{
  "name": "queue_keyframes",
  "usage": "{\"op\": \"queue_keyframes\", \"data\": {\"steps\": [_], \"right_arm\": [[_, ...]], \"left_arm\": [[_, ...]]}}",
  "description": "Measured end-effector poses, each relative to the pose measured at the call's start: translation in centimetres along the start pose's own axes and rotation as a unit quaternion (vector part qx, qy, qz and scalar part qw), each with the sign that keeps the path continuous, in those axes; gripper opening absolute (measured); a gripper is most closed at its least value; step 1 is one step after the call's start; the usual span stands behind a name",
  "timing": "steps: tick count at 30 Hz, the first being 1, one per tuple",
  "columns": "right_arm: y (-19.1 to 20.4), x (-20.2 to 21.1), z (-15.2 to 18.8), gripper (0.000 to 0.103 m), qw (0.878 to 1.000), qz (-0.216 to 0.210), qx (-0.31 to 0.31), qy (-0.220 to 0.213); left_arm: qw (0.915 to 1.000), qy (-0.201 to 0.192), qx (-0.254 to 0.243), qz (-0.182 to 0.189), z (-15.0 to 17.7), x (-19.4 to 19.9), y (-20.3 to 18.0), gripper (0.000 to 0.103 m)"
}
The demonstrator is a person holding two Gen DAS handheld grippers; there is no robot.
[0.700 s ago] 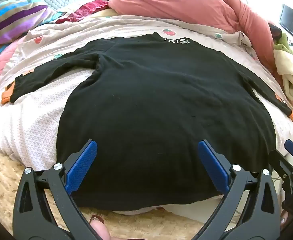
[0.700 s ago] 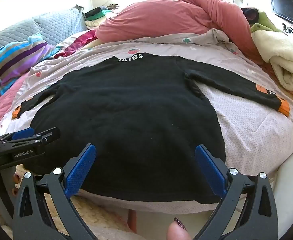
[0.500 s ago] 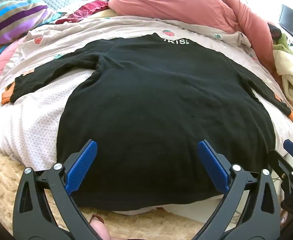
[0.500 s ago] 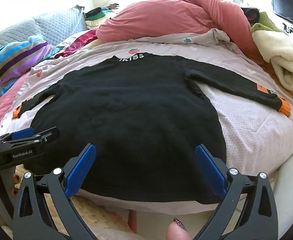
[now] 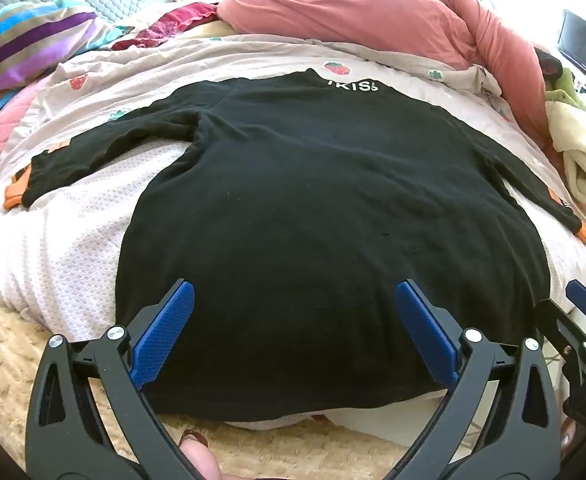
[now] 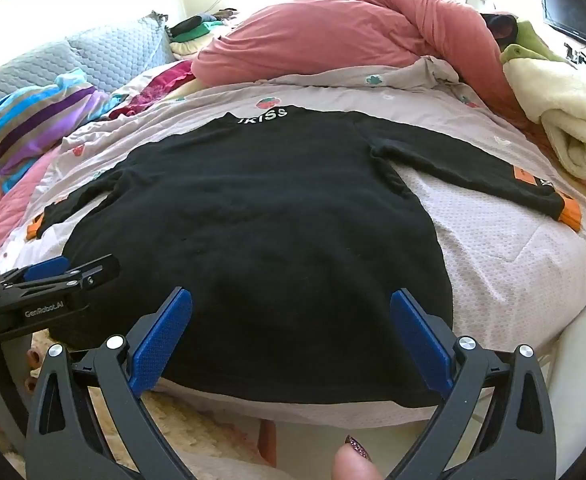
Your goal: Fold small clothes
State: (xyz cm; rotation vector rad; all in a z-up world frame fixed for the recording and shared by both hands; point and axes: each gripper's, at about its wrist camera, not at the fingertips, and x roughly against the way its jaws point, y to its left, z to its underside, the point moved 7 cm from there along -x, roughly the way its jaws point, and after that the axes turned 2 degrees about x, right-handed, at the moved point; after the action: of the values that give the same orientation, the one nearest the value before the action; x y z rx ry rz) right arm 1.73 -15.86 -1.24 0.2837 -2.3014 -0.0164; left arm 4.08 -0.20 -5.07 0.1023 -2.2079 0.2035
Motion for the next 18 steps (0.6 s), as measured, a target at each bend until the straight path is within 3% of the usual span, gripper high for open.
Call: {"op": "queue_keyframes", "data": {"steps": [18], "right_arm": [[-0.17,-0.1,0.22,0.099,1.0,-0.001,0.0,0.005]], "left_arm": [[1.0,-0.002,-0.001,-0.001,-0.63,0.25,0.25,0.095]]}}
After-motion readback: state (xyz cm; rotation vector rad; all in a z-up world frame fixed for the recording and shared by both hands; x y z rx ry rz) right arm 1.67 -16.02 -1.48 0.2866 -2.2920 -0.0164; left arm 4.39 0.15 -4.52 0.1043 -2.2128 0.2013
